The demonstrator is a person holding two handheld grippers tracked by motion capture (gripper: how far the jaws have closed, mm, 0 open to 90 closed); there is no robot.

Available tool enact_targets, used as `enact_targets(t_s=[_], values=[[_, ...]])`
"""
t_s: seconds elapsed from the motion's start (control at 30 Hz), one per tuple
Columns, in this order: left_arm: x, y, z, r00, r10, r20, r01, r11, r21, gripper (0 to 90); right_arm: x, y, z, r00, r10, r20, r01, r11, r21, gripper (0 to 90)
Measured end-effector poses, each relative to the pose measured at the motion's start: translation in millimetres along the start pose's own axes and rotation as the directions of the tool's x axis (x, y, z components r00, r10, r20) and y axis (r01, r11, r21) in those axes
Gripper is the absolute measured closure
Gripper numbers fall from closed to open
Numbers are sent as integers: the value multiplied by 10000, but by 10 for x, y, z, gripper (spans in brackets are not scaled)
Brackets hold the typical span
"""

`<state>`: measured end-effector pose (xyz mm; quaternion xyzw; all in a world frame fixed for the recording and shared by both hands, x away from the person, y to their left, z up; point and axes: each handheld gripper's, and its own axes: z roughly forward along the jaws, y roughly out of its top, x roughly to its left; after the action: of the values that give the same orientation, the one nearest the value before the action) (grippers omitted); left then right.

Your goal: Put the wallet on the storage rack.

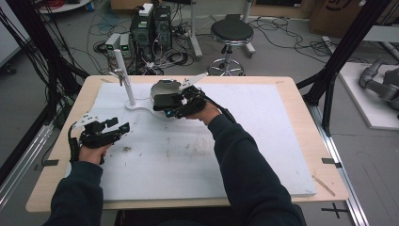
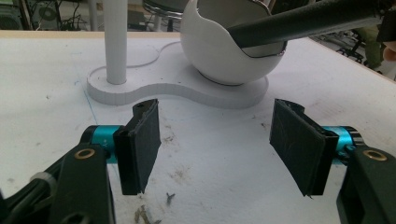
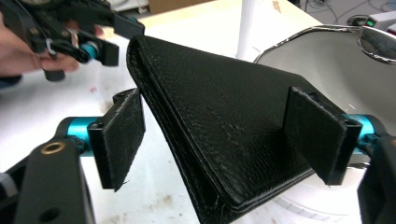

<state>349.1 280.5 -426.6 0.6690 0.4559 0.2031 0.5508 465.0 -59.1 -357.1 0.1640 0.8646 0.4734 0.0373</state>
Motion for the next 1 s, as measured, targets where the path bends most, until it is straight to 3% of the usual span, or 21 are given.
enact_targets(t_s=[0.13,0.3,0.4,0.5,0.6,0.7,0.87,0.9,1.0], values=[[-1,-1,3,10000,-10,-1,10,10000,16,336,-6,-4,5,9999,123,-84,-123,9999,-32,223],[-4,-2,8,10000,21,5,-21,10000,43,337,75,30,34,9989,-436,199,431,9988,230,279],[-8,-1,10,10000,46,7,-46,10000,55,337,198,70,75,9938,-883,669,848,9950,531,371],[-10,0,5,10000,33,9,-33,10000,40,337,322,98,206,9785,-1438,1477,1298,9864,1004,391],[-5,0,1,10000,-7,17,7,10000,29,337,351,123,242,9782,-1057,1785,925,9924,810,397],[0,0,-1,10000,-7,16,7,10000,38,337,320,144,209,9795,-1047,1721,951,9935,633,420],[0,2,-9,10000,26,2,-26,10000,21,337,308,122,228,9841,-1106,1388,970,9901,1010,428],[1,2,-9,10000,17,3,-17,10000,8,337,303,118,227,9826,-1266,1361,1131,9883,1022,421],[3,1,-9,10000,4,-5,-4,10000,7,337,287,118,183,9855,-1054,1326,941,9916,888,382]])
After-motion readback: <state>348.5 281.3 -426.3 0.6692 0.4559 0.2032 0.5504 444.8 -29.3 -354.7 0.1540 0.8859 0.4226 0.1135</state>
